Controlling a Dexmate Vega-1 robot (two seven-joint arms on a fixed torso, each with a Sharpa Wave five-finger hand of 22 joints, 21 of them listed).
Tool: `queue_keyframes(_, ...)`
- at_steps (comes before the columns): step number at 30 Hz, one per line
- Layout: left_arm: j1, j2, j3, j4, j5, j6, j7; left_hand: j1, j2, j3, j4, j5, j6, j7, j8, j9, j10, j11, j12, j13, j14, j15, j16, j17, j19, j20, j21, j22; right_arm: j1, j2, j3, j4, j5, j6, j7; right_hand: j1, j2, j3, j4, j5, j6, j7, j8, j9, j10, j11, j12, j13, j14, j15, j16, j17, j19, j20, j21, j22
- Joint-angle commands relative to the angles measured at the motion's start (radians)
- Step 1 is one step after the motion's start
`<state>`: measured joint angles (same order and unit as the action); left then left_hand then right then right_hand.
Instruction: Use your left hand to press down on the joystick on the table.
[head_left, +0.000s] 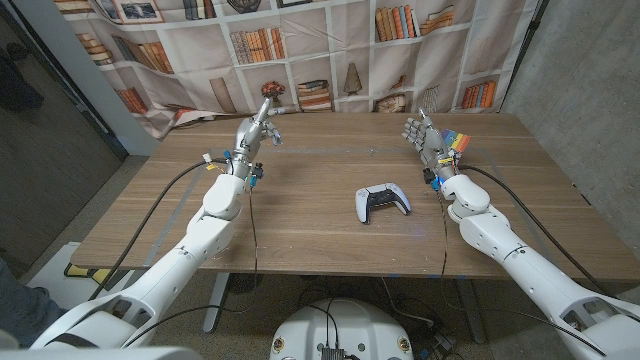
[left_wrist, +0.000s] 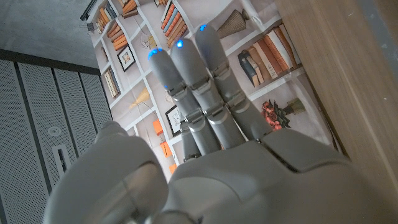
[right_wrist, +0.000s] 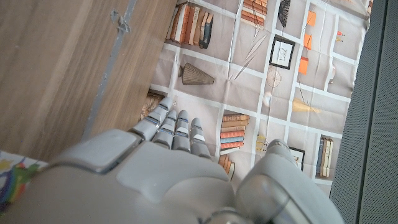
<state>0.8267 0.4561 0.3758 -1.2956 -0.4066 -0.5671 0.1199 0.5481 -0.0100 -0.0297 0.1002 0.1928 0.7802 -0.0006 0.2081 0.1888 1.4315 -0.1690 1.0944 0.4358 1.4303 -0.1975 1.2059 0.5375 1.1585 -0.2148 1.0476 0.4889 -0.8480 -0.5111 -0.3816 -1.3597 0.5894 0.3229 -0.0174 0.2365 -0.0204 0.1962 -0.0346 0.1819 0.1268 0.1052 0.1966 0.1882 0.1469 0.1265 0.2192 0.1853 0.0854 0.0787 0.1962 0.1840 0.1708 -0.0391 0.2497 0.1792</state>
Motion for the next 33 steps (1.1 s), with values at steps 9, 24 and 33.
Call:
queue_keyframes(9, 0.012, 0.028, 0.014, -0.053, 0.113, 0.007, 0.061, 0.191, 0.038, 0.036, -0.050, 0.007, -0.168, 0.002, -0.025, 0.003, -0.008, -0.028, 0.354, 0.068, -0.006, 0.002, 0.268, 0.126, 0.004, -0.002, 0.098, 0.068, -0.012, -0.009, 0.004, -0.006, 0.007, -0.001, 0.007, 0.005, 0.011, -0.001, -0.004, 0.003, 0.009, 0.002, 0.004, 0.003, 0.013, -0.001, 0.002, 0.001, 0.004, 0.006, -0.001, 0.002, 0.006, -0.013, -0.007, 0.004)
queue_keyframes(24, 0.048, 0.130, 0.024, -0.225, 0.333, 0.145, 0.161, 0.475, 0.068, 0.169, -0.206, 0.046, -0.355, -0.005, -0.025, 0.010, -0.057, -0.040, 0.355, 0.040, -0.018, -0.002, 0.249, 0.099, -0.054, -0.001, 0.127, 0.050, -0.017, 0.001, 0.009, 0.020, 0.024, 0.016, 0.023, 0.006, 0.012, -0.001, -0.006, 0.003, 0.010, 0.003, 0.004, 0.003, 0.017, -0.002, 0.003, 0.001, 0.009, 0.006, -0.001, 0.002, 0.007, -0.009, -0.009, 0.004)
queue_keyframes(33, 0.061, 0.177, 0.031, -0.313, 0.481, 0.219, 0.221, 0.559, 0.052, 0.246, -0.255, 0.144, -0.364, 0.018, -0.006, 0.014, -0.066, -0.039, 0.372, 0.087, -0.025, -0.001, 0.224, 0.107, -0.082, 0.004, 0.152, 0.048, -0.017, 0.002, 0.008, 0.026, 0.026, 0.021, 0.032, 0.007, 0.013, -0.001, -0.008, 0.003, 0.011, 0.003, 0.004, 0.004, 0.020, -0.002, 0.004, 0.001, 0.010, 0.006, -0.002, 0.002, 0.008, -0.009, -0.010, 0.005)
